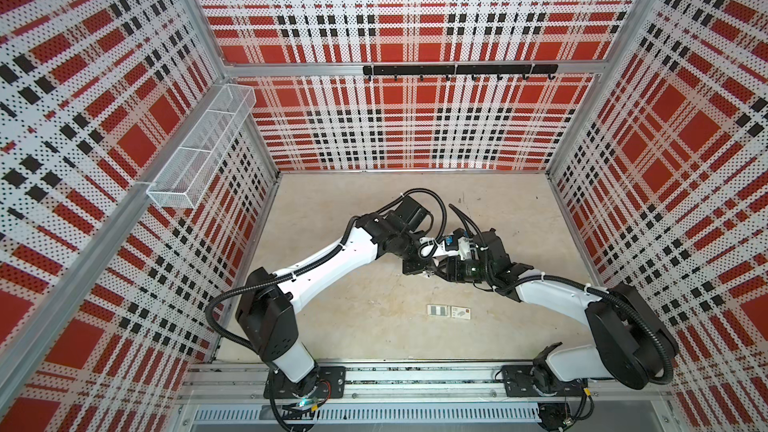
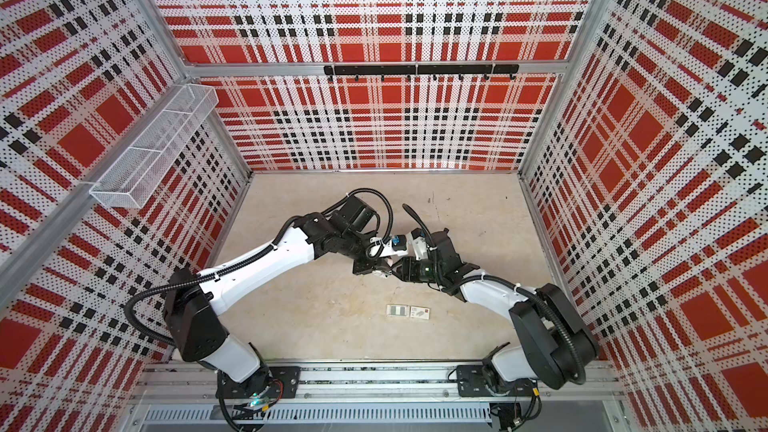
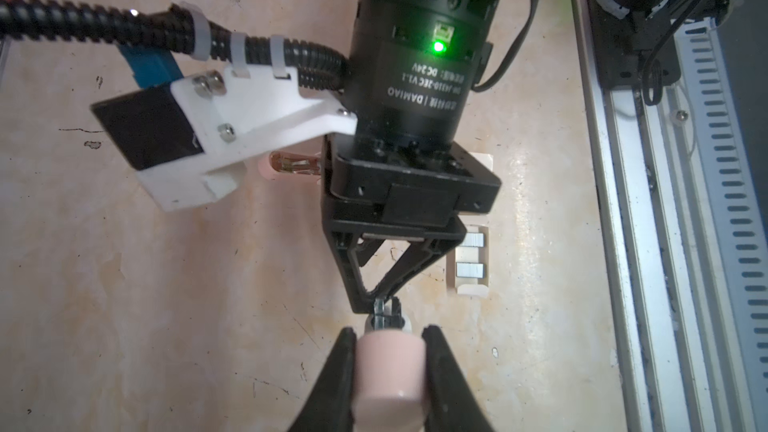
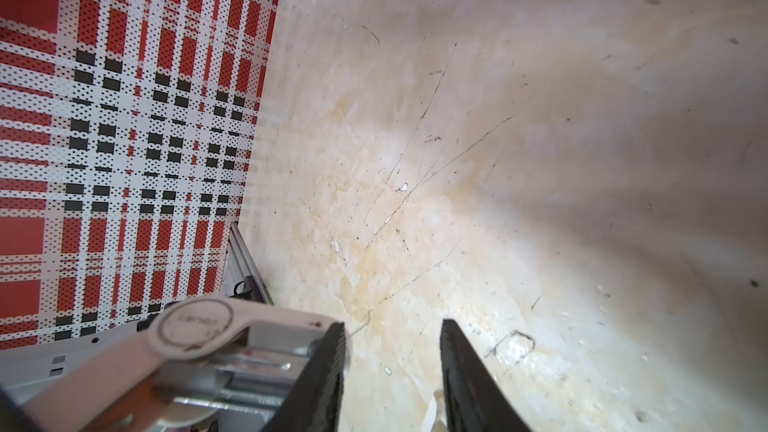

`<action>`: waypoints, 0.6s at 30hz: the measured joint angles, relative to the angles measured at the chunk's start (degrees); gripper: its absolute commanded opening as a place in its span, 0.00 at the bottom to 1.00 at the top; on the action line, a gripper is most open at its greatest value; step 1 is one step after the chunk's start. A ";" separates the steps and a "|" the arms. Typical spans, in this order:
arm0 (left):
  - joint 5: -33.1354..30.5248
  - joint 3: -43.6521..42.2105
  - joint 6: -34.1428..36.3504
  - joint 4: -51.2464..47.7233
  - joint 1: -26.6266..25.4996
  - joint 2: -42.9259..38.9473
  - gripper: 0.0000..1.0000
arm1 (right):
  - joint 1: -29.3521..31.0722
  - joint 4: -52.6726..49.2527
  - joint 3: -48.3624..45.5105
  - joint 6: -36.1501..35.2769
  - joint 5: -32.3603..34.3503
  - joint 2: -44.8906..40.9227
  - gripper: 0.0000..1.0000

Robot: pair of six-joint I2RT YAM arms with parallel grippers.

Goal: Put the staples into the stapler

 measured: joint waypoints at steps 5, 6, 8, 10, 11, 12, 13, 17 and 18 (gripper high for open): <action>1.29 0.00 -1.40 1.66 0.00 0.00 0.00 | 0.15 1.09 -0.04 0.57 0.07 0.59 0.41; 1.55 0.00 -1.70 1.97 0.00 0.00 0.00 | 0.22 1.20 -0.04 0.59 0.04 0.72 0.42; 2.05 0.00 -2.16 2.62 0.00 0.00 0.00 | 0.48 1.75 -0.04 0.79 0.00 0.94 0.42; 2.25 0.00 -2.40 2.84 0.00 0.00 0.00 | 0.66 2.38 -0.04 0.96 0.07 0.94 0.42; 2.38 -0.02 -2.54 2.89 0.09 0.00 0.00 | 0.68 2.67 -0.04 1.03 0.33 0.85 0.44; 2.51 -0.04 -2.58 2.99 0.35 0.02 0.00 | 0.68 2.67 -0.04 1.01 0.68 0.72 0.44; 2.80 -0.17 -2.67 3.21 0.61 0.00 0.00 | 0.68 2.16 -0.04 0.92 1.46 0.26 0.45; 4.76 -1.22 -3.08 3.80 2.93 0.00 0.00 | 0.59 -2.25 -0.04 -0.33 5.33 -3.76 0.51; 5.35 -1.57 -3.17 3.85 3.78 0.00 0.00 | 0.48 -3.54 -0.04 -0.79 6.23 -5.25 0.51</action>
